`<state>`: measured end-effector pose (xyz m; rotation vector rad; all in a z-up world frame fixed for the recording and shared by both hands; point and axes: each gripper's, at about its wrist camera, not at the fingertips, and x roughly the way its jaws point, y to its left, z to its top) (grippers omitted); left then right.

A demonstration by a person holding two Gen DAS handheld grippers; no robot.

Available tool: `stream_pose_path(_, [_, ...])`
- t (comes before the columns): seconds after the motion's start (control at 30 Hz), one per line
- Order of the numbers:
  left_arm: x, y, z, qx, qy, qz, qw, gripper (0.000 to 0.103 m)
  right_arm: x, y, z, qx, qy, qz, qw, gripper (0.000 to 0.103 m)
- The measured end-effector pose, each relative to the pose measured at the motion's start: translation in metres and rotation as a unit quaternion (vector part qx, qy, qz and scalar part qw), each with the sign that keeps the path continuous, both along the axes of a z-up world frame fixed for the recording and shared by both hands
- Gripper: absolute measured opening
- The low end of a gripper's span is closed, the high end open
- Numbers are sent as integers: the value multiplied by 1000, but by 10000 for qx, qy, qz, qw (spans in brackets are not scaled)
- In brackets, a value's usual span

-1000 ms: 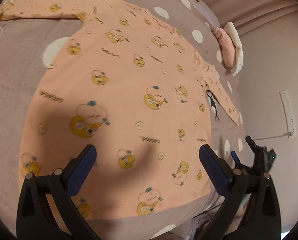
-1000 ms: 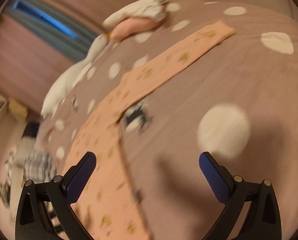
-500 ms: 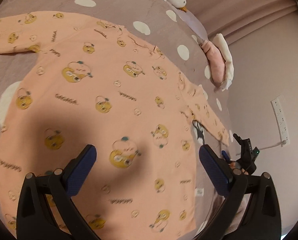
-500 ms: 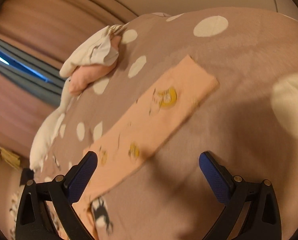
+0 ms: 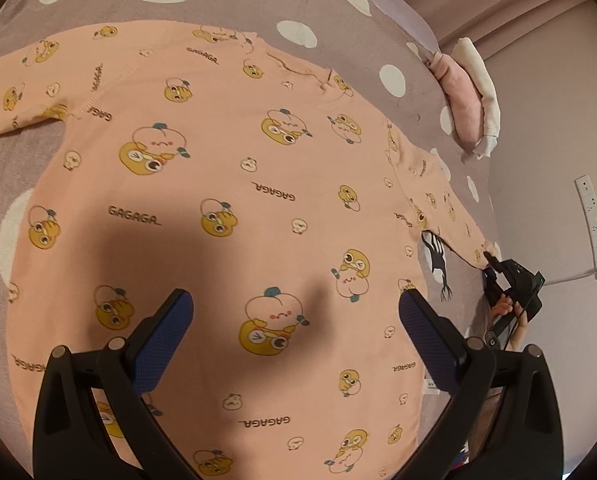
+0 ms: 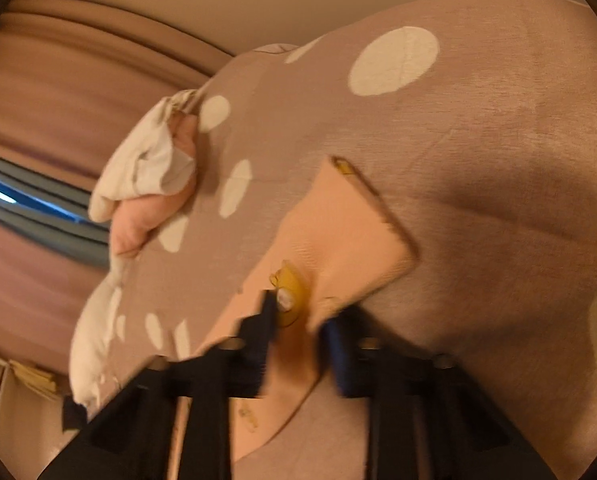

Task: Fold small clothes
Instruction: 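Grasp the cuff of the sleeve nearest the right gripper, then lift the sleeve and fold it across the shirt body, open right gripper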

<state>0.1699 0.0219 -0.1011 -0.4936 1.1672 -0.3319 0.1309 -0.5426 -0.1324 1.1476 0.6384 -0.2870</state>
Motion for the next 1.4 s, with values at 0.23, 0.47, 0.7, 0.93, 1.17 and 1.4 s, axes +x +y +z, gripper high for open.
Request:
stream_pose_path(0.23, [-7, 19, 13, 151, -222, 130, 9996, 103, 11, 18, 37, -598, 82, 327, 9976, 8])
stream_pose_path(0.47, [-18, 47, 24, 47, -337, 306, 9990, 103, 46, 111, 136, -2069, -116, 1462, 9673, 8])
stream_pose_path(0.7, [-29, 89, 39, -27, -551, 653, 9963, 103, 86, 246, 199, -3178, -433, 2535, 9126, 8])
stream_pose_path(0.93, [-37, 128, 34, 2, -524, 1026, 9933, 103, 112, 387, 176, -4191, -317, 3521, 8363, 8])
stream_pose_path(1.17, [-38, 157, 27, -23, -437, 1341, 9900, 103, 103, 507, 103, -4908, -100, 4458, 7485, 8])
stream_pose_path(1.4, [-38, 175, 25, 2, -413, 1537, 9873, 103, 96, 557, 60, -5164, 57, 4954, 6985, 8])
